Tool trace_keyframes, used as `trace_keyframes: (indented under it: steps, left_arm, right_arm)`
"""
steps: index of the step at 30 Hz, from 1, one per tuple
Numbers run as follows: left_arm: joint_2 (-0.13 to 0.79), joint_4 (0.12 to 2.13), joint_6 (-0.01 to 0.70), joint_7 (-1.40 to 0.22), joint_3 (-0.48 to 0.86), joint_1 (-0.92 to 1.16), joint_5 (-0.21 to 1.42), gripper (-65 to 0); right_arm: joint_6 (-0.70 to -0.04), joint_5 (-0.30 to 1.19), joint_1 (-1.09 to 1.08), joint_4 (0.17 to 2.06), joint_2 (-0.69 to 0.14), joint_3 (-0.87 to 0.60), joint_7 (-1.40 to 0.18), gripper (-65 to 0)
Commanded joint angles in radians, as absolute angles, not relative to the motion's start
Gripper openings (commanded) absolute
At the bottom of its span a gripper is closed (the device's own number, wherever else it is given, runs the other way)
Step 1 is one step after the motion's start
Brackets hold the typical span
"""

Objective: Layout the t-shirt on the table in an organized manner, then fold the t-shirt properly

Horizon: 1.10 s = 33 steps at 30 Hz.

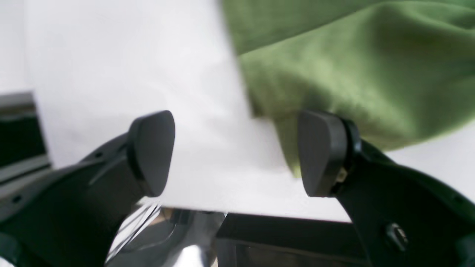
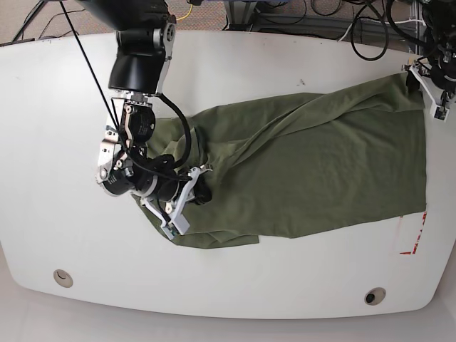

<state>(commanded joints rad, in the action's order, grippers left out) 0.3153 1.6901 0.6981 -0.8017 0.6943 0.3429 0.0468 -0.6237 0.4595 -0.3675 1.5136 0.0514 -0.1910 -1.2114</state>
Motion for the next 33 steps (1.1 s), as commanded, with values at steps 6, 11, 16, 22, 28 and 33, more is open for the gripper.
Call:
trace_keyframes:
  steps: [6, 11, 16, 22, 28, 33]
  left_arm:
    - [0.314, 1.695, 0.698, -0.802, 0.656, 0.341, 0.012, -17.4]
    - [0.314, 1.698, 0.698, -0.800, 0.661, 0.338, 0.013, -17.4]
    - [0.312, 1.736, 0.698, -0.799, 0.662, 0.338, 0.018, -17.4]
    - [0.286, 1.796, 0.698, -0.776, 0.665, 0.338, 0.019, -17.4]
    - [0.278, 1.797, 0.698, -0.740, 0.665, 0.338, 0.019, -17.4]
    - [0.269, 1.797, 0.698, -0.739, 0.665, 0.340, 0.018, -17.4]
  right_arm:
    - [-0.624, 0.461, -0.354, 1.509, 0.058, -0.191, -1.202, -26.6]
    - [-0.624, 0.461, -0.311, 1.569, 0.028, -0.191, -1.207, -12.4]
    - [-0.625, 0.458, -0.225, 1.709, -0.035, -0.189, -1.208, -13.2]
    - [-0.625, 0.458, -0.124, 1.814, -0.157, -0.193, -1.204, -13.2]
    - [-0.625, 0.458, -0.053, 1.816, -0.274, -0.202, -1.153, -13.2]
    - [-0.630, 0.458, 0.008, 1.755, -0.341, -0.202, -1.047, -13.2]
